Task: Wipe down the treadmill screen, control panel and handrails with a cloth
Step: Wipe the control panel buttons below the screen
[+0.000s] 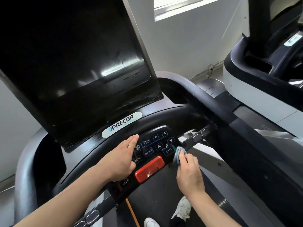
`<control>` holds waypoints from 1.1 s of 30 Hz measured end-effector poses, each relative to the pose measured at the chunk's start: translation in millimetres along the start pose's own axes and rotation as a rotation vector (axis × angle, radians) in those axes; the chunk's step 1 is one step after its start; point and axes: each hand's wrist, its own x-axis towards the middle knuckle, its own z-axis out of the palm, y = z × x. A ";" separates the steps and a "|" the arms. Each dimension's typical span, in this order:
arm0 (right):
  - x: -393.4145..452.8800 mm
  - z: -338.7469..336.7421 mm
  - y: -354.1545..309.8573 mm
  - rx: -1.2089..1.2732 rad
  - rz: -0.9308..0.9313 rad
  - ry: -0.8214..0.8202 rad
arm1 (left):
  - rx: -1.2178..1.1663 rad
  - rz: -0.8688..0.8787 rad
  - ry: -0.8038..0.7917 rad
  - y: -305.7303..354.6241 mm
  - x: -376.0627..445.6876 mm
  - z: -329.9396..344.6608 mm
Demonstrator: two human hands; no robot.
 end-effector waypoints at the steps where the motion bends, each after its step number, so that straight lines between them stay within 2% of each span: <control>1: -2.1 -2.5 -0.5 0.007 -0.014 -0.002 | -0.004 0.000 0.001 0.2 0.1 0.2; 5: 24.7 -2.0 1.1 0.000 -0.014 0.038 | 0.015 0.001 0.000 -1.5 1.7 -0.1; 8: 9.8 -6.9 -1.7 -0.025 -0.004 -0.011 | 0.007 -0.002 -0.014 -0.5 1.3 -0.9; 13: 30.6 -16.7 -5.0 0.054 0.003 0.053 | 0.011 -0.007 -0.013 0.2 0.8 -0.3; 17: -0.5 -17.0 0.1 0.127 0.043 -0.041 | 0.000 -0.011 -0.023 -0.1 0.9 -2.1; 19: 13.2 -25.3 -3.6 0.204 0.064 -0.019 | -0.007 -0.008 -0.027 1.5 0.5 -2.5; 22: 56.4 -48.3 -34.4 0.370 -0.016 0.083 | -0.074 -0.023 -0.029 0.8 -1.9 -6.7; 25: 79.1 -59.0 -69.3 0.416 -0.165 0.160 | -0.207 -0.076 0.014 -2.7 -8.2 -11.9; 28: 77.3 -40.1 -102.3 0.303 -0.279 0.104 | -0.295 -0.115 0.086 -6.2 -16.1 -10.4; 30: 69.3 -25.0 -115.9 0.224 -0.430 0.045 | -0.322 -0.119 0.125 -7.8 -20.9 -8.8; 32: 79.5 -21.1 -109.6 0.162 -0.584 0.044 | -0.344 -0.115 0.141 -10.5 -26.3 -8.6; 33: 87.3 -21.7 -102.3 0.115 -0.599 0.063 | -0.345 -0.110 0.136 -12.5 -29.0 -7.7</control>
